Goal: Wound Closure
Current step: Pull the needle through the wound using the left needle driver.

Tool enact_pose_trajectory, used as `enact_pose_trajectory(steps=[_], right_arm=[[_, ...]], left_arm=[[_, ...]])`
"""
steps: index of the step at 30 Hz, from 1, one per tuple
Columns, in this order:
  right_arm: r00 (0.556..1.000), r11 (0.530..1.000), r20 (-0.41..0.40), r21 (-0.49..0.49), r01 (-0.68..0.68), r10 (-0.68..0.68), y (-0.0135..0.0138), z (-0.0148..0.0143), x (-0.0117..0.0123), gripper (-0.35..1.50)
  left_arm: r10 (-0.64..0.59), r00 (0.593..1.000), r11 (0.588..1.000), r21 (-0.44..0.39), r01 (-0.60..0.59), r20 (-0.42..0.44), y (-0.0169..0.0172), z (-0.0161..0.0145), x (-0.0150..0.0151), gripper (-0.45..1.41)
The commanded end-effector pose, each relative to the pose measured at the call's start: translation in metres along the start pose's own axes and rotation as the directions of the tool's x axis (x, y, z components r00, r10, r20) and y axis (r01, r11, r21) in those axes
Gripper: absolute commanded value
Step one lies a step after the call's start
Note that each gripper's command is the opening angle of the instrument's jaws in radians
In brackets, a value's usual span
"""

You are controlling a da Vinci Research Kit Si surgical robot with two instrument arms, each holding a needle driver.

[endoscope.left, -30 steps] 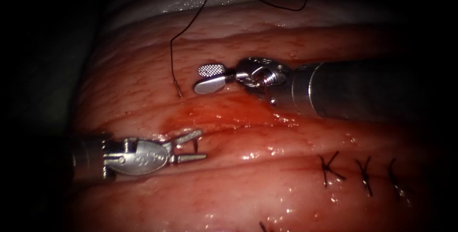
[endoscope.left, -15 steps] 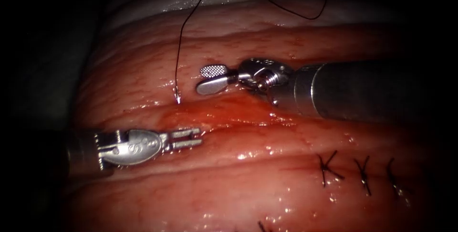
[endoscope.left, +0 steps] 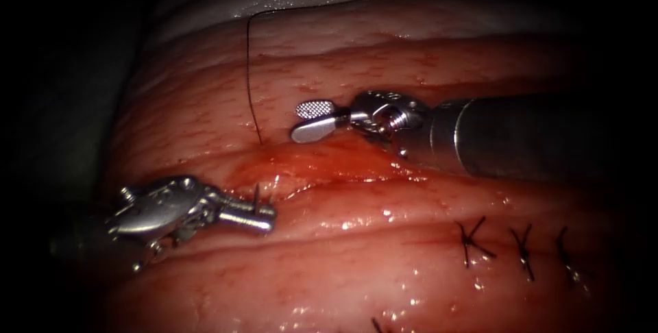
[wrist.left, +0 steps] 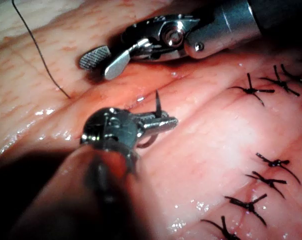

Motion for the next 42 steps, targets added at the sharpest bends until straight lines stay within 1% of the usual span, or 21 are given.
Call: enact_pose_trajectory(steps=[1,5,9,10,12,14,17,19,20,21,26,29,30,32,33,35,36,38,39,40,42], right_arm=[[1.0,1.0,0.005,0.002,-0.026,0.026,0.0003,0.0001,-0.0004,0.17],[0.999,0.999,0.008,0.005,-0.036,0.036,0.0003,-0.0003,-0.0006,0.17],[0.999,0.999,0.008,0.006,-0.035,0.035,0.0002,-0.0003,-0.0007,0.17],[0.999,0.999,0.008,0.006,-0.035,0.035,0.0001,-0.0003,-0.0008,0.17],[0.999,0.999,0.008,0.006,-0.035,0.035,-0.0001,-0.0003,-0.0009,0.19],[0.999,0.999,0.008,0.006,-0.035,0.035,-0.0002,-0.0004,-0.001,0.19],[0.999,0.999,0.009,0.007,-0.034,0.034,-0.0006,-0.0005,-0.0012,0.19],[0.999,0.999,0.012,0.005,-0.034,0.034,-0.001,-0.0006,-0.0015,0.17],[0.999,0.999,0.012,0.006,-0.034,0.034,-0.0011,-0.0006,-0.0015,0.17],[0.999,0.999,0.008,0.009,-0.041,0.041,-0.0015,-0.0007,-0.0016,0.15],[0.996,0.996,-0.018,0.031,-0.086,0.087,-0.0022,-0.0011,-0.0013,0.15],[0.995,0.995,-0.033,0.044,-0.093,0.094,-0.0022,-0.0014,-0.0008,0.47],[0.994,0.994,-0.039,0.05,-0.1,0.102,-0.0022,-0.0016,-0.0007,0.56],[0.992,0.991,-0.05,0.062,-0.116,0.119,-0.0023,-0.0019,-0.0004,0.73],[0.987,0.987,-0.061,0.078,-0.143,0.147,-0.0024,-0.0023,-0.0002,0.86],[0.984,0.984,-0.067,0.088,-0.157,0.164,-0.0026,-0.0026,0.0,0.94],[0.98,0.98,-0.069,0.093,-0.178,0.184,-0.0027,-0.0027,0.0002,1.04],[0.969,0.968,-0.074,0.106,-0.228,0.236,-0.0031,-0.0028,0.001,1.36],[0.966,0.966,-0.08,0.108,-0.236,0.245,-0.0033,-0.0029,0.0011,1.36],[0.954,0.949,-0.065,0.139,-0.282,0.293,-0.0036,-0.0029,0.0013,1.38],[0.946,0.937,-0.047,0.165,-0.309,0.321,-0.0041,-0.0028,0.0013,1.38]], left_arm=[[-0.009,1.0,0.999,-0.031,0.009,-0.019,0.0002,0.0003,0.0003,-0.45],[-0.006,1.0,0.997,-0.075,0.005,-0.016,0.0021,0.0001,0.0015,-0.45],[0.168,0.985,0.984,-0.058,-0.169,-0.033,0.0042,-0.0002,0.0035,-0.45],[0.259,0.965,0.966,-0.012,-0.259,-0.032,0.0047,-0.0002,0.0045,-0.45],[0.342,0.94,0.939,0.056,-0.34,-0.015,0.0048,-0.0002,0.0054,-0.45],[0.418,0.909,0.901,0.125,-0.416,0.015,0.0047,-0.0003,0.0063,-0.45],[0.5,0.866,0.848,0.184,-0.497,0.036,0.0042,-0.0004,0.0077,-0.45],[0.587,0.805,0.764,0.267,-0.587,0.089,0.0031,-0.0005,0.0097,-0.45],[0.607,0.788,0.742,0.281,-0.609,0.105,0.0028,-0.0006,0.0101,-0.45],[0.635,0.76,0.698,0.319,-0.641,0.14,0.002,-0.0007,0.011,-0.45],[0.679,0.707,0.62,0.362,-0.696,0.196,0.0002,-0.0008,0.0111,-0.45],[0.703,0.679,0.581,0.38,-0.72,0.212,-0.0006,-0.001,0.0109,-0.45],[0.712,0.663,0.556,0.391,-0.733,0.23,-0.0008,-0.0012,0.0108,-0.45],[0.72,0.651,0.534,0.408,-0.741,0.239,-0.0008,-0.0012,0.0103,-0.45],[0.737,0.625,0.503,0.409,-0.761,0.257,-0.0007,-0.0011,0.0092,-0.45],[0.755,0.598,0.476,0.402,-0.782,0.27,-0.0004,-0.0007,0.0078,-0.45],[0.764,0.582,0.461,0.398,-0.794,0.277,-0.0003,-0.0004,0.0071,-0.45],[0.793,0.526,0.401,0.387,-0.831,0.307,0.0001,0.001,0.0046,-0.45],[0.801,0.509,0.384,0.383,-0.84,0.315,0.0001,0.0014,0.0039,-0.45],[0.813,0.481,0.353,0.379,-0.855,0.329,0.0,0.0021,0.003,-0.45],[0.817,0.464,0.337,0.368,-0.867,0.344,-0.0002,0.0028,0.0021,-0.45]])
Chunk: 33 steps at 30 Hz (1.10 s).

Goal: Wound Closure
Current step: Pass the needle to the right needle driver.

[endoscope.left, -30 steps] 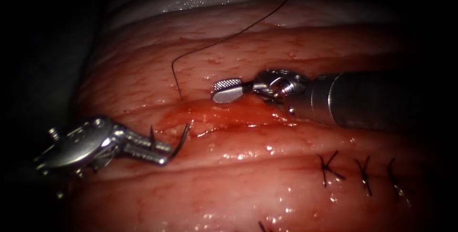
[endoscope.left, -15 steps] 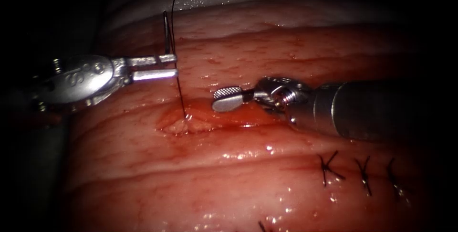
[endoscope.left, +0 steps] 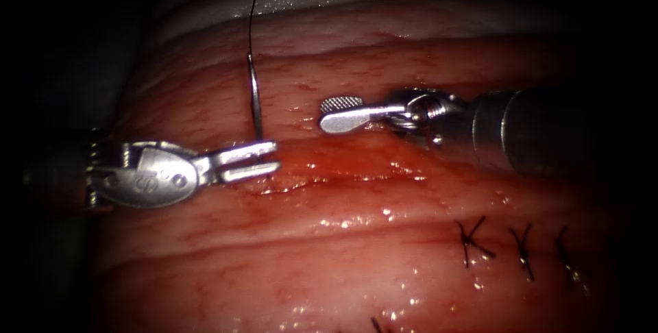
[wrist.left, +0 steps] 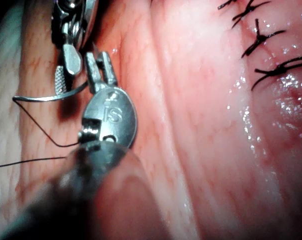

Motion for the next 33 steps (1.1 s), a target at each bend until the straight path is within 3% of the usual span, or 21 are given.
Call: enact_pose_trajectory(steps=[1,8,13,33], right_arm=[[1.0,1.0,0.01,0.012,-0.007,0.006,0.0,0.001,0.0,1.38],[0.999,0.999,0.028,0.035,-0.037,0.036,-0.0012,0.002,-0.0008,1.4],[0.998,0.997,0.047,0.055,-0.054,0.052,-0.0017,0.0027,-0.0013,1.31],[0.986,0.985,0.081,0.079,-0.155,0.149,-0.0019,0.0054,-0.0021,1.21]], left_arm=[[0.012,1.0,1.0,-0.004,-0.012,0.005,0.0005,0.0009,-0.0006,-0.45],[0.058,0.998,0.998,-0.009,-0.058,0.022,0.0018,0.0026,-0.0022,-0.45],[0.086,0.996,0.996,-0.016,-0.085,0.038,0.0019,0.0034,-0.003,-0.45],[0.17,0.984,0.985,-0.043,-0.168,0.056,0.0027,0.0037,-0.0028,-0.45]])
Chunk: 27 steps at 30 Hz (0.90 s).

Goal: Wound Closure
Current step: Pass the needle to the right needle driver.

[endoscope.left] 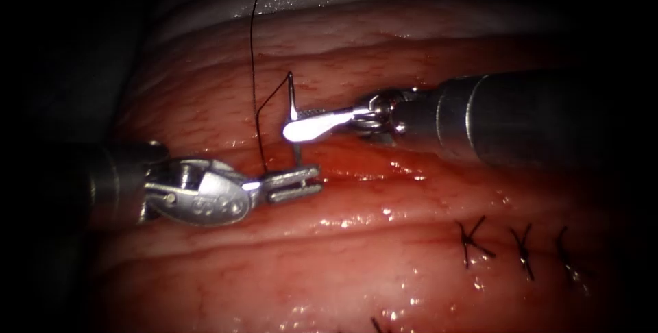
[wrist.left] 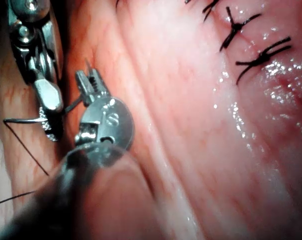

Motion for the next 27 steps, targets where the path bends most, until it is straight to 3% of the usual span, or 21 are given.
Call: enact_pose_trajectory(steps=[1,8,12,13,14,15,16,21,22,23,24,26,27], right_arm=[[1.0,1.0,0.003,0.001,0.001,-0.001,0.0005,0.001,0.0001,1.21],[1.0,1.0,0.015,0.004,-0.008,0.008,0.0007,0.0016,-0.0001,1.15],[1.0,1.0,0.02,-0.006,-0.009,0.009,0.0007,0.0016,0.0,0.98],[1.0,1.0,0.021,-0.008,-0.009,0.009,0.0008,0.0016,0.0,0.84],[1.0,1.0,0.022,-0.015,-0.009,0.009,0.0008,0.0017,0.0001,0.54],[1.0,0.999,0.014,-0.039,-0.01,0.011,0.0008,0.0017,0.0001,-0.13],[1.0,0.998,0.008,-0.054,-0.011,0.011,0.0009,0.0016,0.0002,-0.35],[0.999,0.994,-0.036,-0.104,0.036,-0.04,0.001,0.0015,0.0009,-0.35],[0.998,0.994,-0.04,-0.104,0.041,-0.045,0.0011,0.0014,0.001,-0.35],[0.998,0.994,-0.041,-0.102,0.046,-0.051,0.001,0.0013,0.001,-0.35],[0.998,0.993,-0.041,-0.103,0.052,-0.056,0.001,0.0013,0.0011,-0.35],[0.997,0.994,-0.049,-0.093,0.062,-0.067,0.001,0.0011,0.0013,-0.35],[0.996,0.994,-0.051,-0.091,0.067,-0.072,0.001,0.001,0.0014,-0.35]], left_arm=[[0.005,1.0,1.0,0.0,-0.005,-0.001,0.0002,0.0006,-0.0003,-0.45],[0.006,1.0,1.0,-0.003,-0.006,-0.001,0.0002,0.0006,-0.0001,-0.45],[0.007,1.0,1.0,-0.007,-0.007,-0.002,0.0003,0.0006,-0.0001,-0.45],[0.007,1.0,1.0,-0.009,-0.007,-0.001,0.0004,0.0006,-0.0001,-0.45],[0.007,1.0,1.0,-0.009,-0.007,-0.001,0.0004,0.0006,-0.0001,-0.45],[0.008,1.0,1.0,-0.013,-0.008,-0.002,0.0005,0.0006,-0.0001,-0.45],[0.009,1.0,1.0,-0.013,-0.009,-0.005,0.0005,0.0007,-0.0001,-0.45],[0.017,1.0,1.0,-0.022,-0.017,-0.006,0.0007,0.0008,0.0,-0.45],[0.017,1.0,1.0,-0.022,-0.017,-0.006,0.0008,0.0008,0.0001,-0.3],[0.017,1.0,1.0,-0.022,-0.017,-0.005,0.0008,0.0008,0.0002,0.19],[-0.001,1.0,1.0,-0.024,0.0,-0.005,0.0008,0.0008,0.0003,0.56],[-0.072,0.997,0.997,-0.009,0.072,-0.022,0.0009,0.0004,0.0008,0.88],[-0.084,0.996,0.996,-0.002,0.084,-0.028,0.0009,0.0002,0.001,0.89]])
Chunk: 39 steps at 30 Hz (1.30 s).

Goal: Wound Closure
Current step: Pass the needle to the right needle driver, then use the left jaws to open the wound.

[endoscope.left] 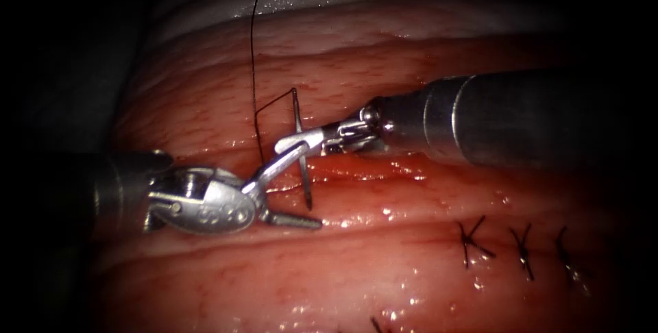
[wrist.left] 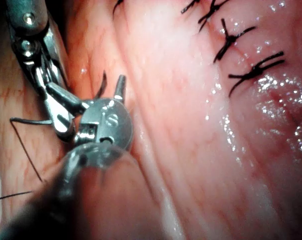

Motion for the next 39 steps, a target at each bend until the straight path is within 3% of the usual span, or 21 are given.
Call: enact_pose_trajectory(steps=[1,4,5,7,9,13,18,29,34,39], right_arm=[[1.0,1.0,-0.006,0.009,0.029,-0.029,0.0003,0.0005,0.0004,-0.35],[0.996,0.996,-0.029,0.014,0.086,-0.086,0.0005,0.0002,0.0007,-0.35],[0.993,0.993,-0.034,0.016,0.115,-0.114,0.0005,0.0,0.0008,-0.35],[0.987,0.988,-0.051,0.027,0.155,-0.153,0.0006,-0.0003,0.001,-0.35],[0.98,0.982,-0.071,0.027,0.188,-0.185,0.0007,-0.0005,0.0012,-0.35],[0.964,0.967,-0.098,0.032,0.253,-0.249,0.0004,-0.0008,0.0013,-0.35],[0.939,0.943,-0.108,0.023,0.331,-0.327,0.0002,-0.0006,0.0011,-0.35],[0.875,0.881,-0.117,-0.001,0.474,-0.471,0.0005,0.0001,0.0002,-0.35],[0.85,0.857,-0.119,-0.009,0.515,-0.513,0.0005,0.0003,0.0,-0.35],[0.791,0.798,-0.123,-0.029,0.601,-0.6,0.0007,0.001,-0.0003,-0.35]], left_arm=[[-0.019,1.0,1.0,0.0,0.019,-0.019,0.0001,0.0,0.0,0.83],[-0.066,0.997,0.998,-0.009,0.065,-0.034,0.0001,-0.0013,0.0003,0.51],[-0.077,0.996,0.997,-0.013,0.077,-0.037,0.0001,-0.0017,0.0003,0.34],[-0.107,0.993,0.994,-0.024,0.106,-0.047,-0.0001,-0.0029,0.0001,-0.2],[-0.13,0.991,0.991,-0.018,0.13,-0.033,-0.0003,-0.0041,-0.0004,-0.45],[-0.208,0.977,0.975,-0.065,0.211,0.052,-0.001,-0.0059,-0.0027,-0.45],[-0.27,0.95,0.949,-0.123,0.289,0.156,-0.0009,-0.0056,-0.0056,-0.45],[-0.234,0.887,0.9,-0.257,0.353,0.399,0.0006,-0.0028,-0.0117,-0.45],[-0.224,0.859,0.878,-0.287,0.383,0.459,0.0009,-0.0025,-0.0132,-0.45],[-0.218,0.843,0.877,-0.28,0.39,0.491,0.0002,-0.0022,-0.0145,-0.45]])
